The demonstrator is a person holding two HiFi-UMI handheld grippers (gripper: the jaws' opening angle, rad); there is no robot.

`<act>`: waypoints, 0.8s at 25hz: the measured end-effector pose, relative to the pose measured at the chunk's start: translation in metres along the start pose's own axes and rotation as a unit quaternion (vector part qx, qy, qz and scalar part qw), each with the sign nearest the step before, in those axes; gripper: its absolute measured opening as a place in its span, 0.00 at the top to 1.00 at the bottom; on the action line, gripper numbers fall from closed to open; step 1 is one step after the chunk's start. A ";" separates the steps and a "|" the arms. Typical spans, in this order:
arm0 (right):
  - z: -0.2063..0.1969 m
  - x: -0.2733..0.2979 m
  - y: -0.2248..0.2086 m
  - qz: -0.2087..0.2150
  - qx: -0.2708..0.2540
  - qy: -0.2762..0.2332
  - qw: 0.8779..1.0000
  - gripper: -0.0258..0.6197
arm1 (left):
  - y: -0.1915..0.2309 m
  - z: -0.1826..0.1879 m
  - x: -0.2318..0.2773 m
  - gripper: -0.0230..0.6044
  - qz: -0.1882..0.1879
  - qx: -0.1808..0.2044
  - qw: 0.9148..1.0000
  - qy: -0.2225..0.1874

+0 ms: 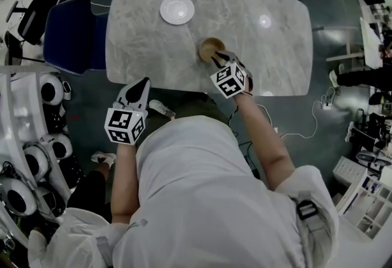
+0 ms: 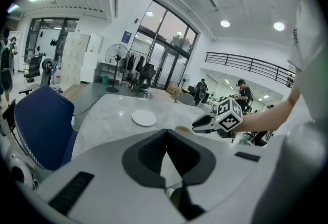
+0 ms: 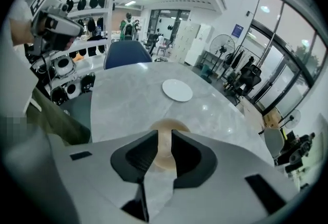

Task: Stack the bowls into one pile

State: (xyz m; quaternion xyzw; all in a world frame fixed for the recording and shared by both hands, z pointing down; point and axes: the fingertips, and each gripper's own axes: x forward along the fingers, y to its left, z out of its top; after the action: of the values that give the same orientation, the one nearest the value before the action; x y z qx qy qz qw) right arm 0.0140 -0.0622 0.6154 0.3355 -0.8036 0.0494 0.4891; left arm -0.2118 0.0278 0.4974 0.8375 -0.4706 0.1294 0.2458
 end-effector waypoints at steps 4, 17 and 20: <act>0.008 -0.020 -0.019 -0.006 0.038 -0.035 0.999 0.88 | -0.012 0.011 0.019 0.96 -0.015 0.010 1.000 -0.001; 0.032 -0.112 -0.080 -0.027 0.131 -0.167 0.977 0.94 | -0.066 0.080 0.083 0.96 -0.070 0.044 0.996 -0.035; 0.035 -0.135 -0.090 -0.033 0.144 -0.192 0.970 0.94 | -0.079 0.098 0.092 0.96 -0.084 0.051 0.994 -0.045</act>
State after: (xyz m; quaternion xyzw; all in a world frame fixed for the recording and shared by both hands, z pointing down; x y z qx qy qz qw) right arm 0.0804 -0.0799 0.4643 0.4318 -0.8555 0.0827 0.2735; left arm -0.0974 -0.0562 0.4332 0.8905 -0.4022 0.0942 0.1909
